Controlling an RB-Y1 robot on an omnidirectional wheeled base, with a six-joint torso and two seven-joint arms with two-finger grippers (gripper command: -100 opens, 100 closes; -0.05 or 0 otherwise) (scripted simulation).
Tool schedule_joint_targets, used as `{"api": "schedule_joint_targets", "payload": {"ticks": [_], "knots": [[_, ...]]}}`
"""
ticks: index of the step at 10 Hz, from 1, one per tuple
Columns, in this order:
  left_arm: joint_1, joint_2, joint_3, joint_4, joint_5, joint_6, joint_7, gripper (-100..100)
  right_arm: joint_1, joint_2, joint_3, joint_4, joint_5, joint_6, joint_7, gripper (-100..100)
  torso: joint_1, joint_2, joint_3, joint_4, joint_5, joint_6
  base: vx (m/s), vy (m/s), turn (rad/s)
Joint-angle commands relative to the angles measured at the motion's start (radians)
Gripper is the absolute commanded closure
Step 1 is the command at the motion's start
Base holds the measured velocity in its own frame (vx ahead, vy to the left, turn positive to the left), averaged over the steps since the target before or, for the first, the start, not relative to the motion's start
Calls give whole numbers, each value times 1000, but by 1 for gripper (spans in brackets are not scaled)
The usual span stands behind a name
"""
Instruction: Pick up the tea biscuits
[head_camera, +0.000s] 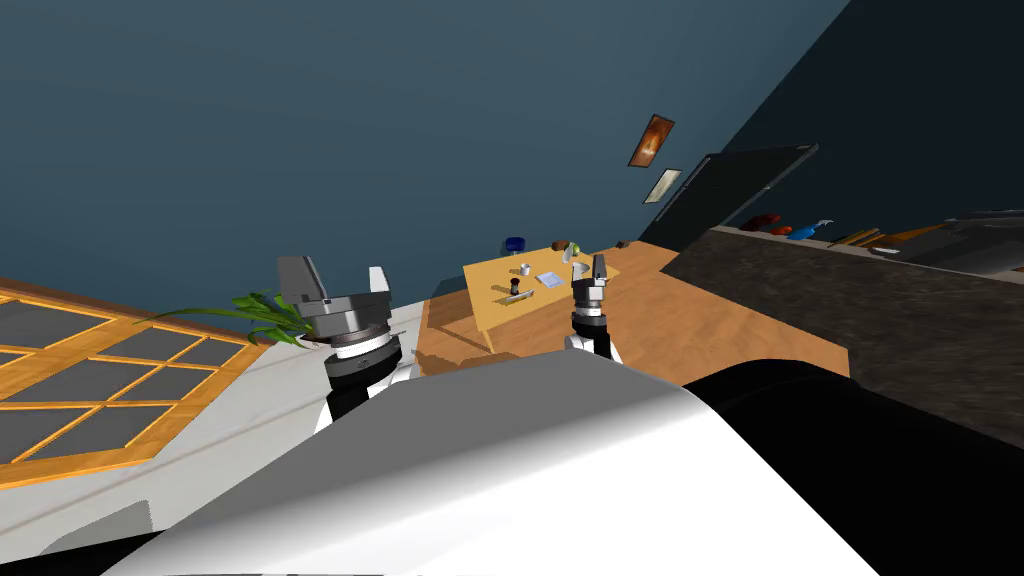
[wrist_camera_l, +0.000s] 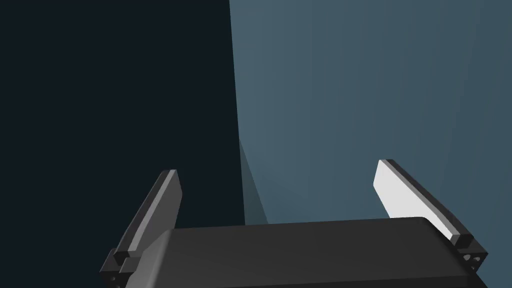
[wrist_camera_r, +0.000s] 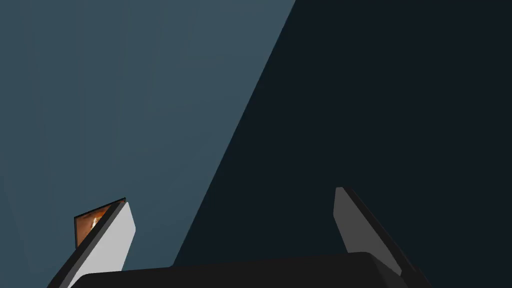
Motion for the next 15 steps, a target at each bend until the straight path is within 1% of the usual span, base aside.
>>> {"api": "schedule_joint_targets", "payload": {"ticks": [1,4,6,8,9,11,12,14,15], "knots": [[0,0,0,0,0,0,0,0,9,-40,-4,22,9,4,23,-100,0,0,0,0,0,0,-22,11,131],[0,0,0,0,0,0,0,0,30,-114,-11,73,29,14,78,-100,1,3,2,1,0,0,-53,22,158],[0,0,0,0,0,0,0,0,50,-173,-16,122,47,23,127,-100,2,4,2,1,0,0,-57,47,177],[0,0,0,0,0,0,0,0,74,-235,-21,173,68,34,184,-100,2,4,2,1,1,0,-53,46,285],[0,0,0,0,0,0,0,0,74,-240,-21,182,68,34,184,-100,2,3,2,1,1,0,-21,26,72],[0,0,0,0,0,0,0,0,101,-304,-27,248,92,46,246,-100,1,2,1,0,0,0,-20,44,196],[0,0,0,0,0,0,0,0,101,-311,-27,251,92,46,246,-100,2,2,1,0,0,0,-13,36,131],[0,0,0,0,0,0,0,0,132,-377,-30,328,117,59,312,-100,1,1,1,0,0,0,-7,43,274],[0,0,0,0,0,0,0,0,132,-384,-30,328,117,59,313,-100,2,1,0,0,0,0,1,35,118]]}}
